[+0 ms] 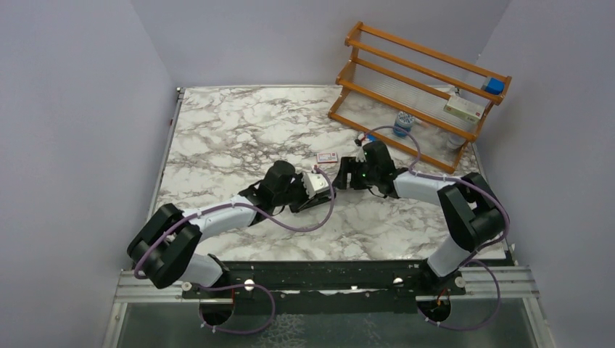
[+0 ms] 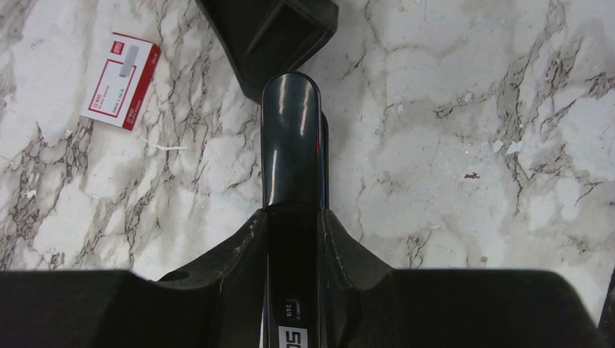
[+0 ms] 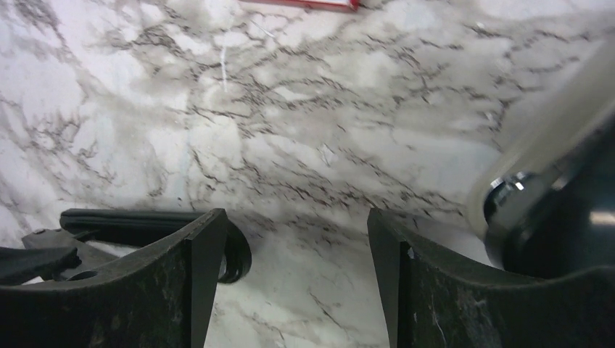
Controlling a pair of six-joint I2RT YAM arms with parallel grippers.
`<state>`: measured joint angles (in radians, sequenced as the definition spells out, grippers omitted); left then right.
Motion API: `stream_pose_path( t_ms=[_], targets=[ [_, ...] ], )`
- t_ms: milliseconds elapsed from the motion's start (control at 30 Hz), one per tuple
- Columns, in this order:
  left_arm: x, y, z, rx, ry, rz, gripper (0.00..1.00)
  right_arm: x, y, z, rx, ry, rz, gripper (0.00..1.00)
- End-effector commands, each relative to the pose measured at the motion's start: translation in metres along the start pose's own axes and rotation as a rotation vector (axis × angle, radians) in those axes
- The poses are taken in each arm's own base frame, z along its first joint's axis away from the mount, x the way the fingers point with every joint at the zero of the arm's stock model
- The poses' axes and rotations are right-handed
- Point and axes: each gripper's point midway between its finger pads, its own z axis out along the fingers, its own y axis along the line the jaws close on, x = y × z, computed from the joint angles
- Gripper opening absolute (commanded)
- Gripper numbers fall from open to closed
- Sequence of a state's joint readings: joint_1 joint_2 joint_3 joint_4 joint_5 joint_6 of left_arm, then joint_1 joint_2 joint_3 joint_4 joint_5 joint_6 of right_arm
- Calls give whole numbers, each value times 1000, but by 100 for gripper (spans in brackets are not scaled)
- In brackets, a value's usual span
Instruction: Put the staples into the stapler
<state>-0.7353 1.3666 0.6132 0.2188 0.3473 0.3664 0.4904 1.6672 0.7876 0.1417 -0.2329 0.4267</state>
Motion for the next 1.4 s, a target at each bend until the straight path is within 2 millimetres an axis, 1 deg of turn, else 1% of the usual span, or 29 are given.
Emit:
stream_pose_path(
  t_ms=[0, 100, 200, 367, 433, 500, 567, 600, 733, 867, 967, 1067, 1133, 1233, 1367],
  targets=[
    [-9, 10, 9, -5, 21, 65, 0, 11, -30, -21, 196, 12, 11, 75],
    [-2, 12, 9, -11, 51, 82, 0, -14, -39, -39, 285, -92, 14, 77],
    [1, 12, 10, -1, 70, 92, 1, -29, -40, -54, 323, -153, 9, 78],
    [4, 5, 14, 47, 81, 94, 31, -36, -39, -70, 329, -206, 7, 79],
    [6, 4, 16, 58, 85, 97, 36, -35, -38, -72, 321, -222, 22, 79],
    [6, 2, 19, 79, 89, 100, 43, -33, -37, -73, 313, -223, 36, 80],
    [6, 0, 21, 105, 99, 107, 62, -30, -37, -73, 308, -225, 44, 80],
    [6, 0, 23, 108, 102, 109, 65, -29, -38, -75, 310, -225, 45, 80],
    [0, 6, 28, 105, 95, 133, 69, -27, -41, -82, 329, -236, 41, 80],
    [-11, 7, 38, 133, 72, 145, 69, -22, -46, -84, 329, -235, 42, 81],
    [-15, 4, 46, 170, 58, 145, 68, -15, -46, -81, 310, -215, 41, 82],
    [-13, -2, 52, 211, 52, 143, 66, -8, -44, -80, 289, -201, 42, 82],
    [-11, -5, 54, 224, 56, 145, 64, -4, -44, -79, 280, -196, 46, 82],
    [-9, -5, 58, 232, 69, 144, 57, 1, -44, -77, 270, -187, 51, 82],
    [-4, -7, 61, 236, 97, 153, 53, 4, -43, -73, 258, -176, 56, 82]
  ],
)
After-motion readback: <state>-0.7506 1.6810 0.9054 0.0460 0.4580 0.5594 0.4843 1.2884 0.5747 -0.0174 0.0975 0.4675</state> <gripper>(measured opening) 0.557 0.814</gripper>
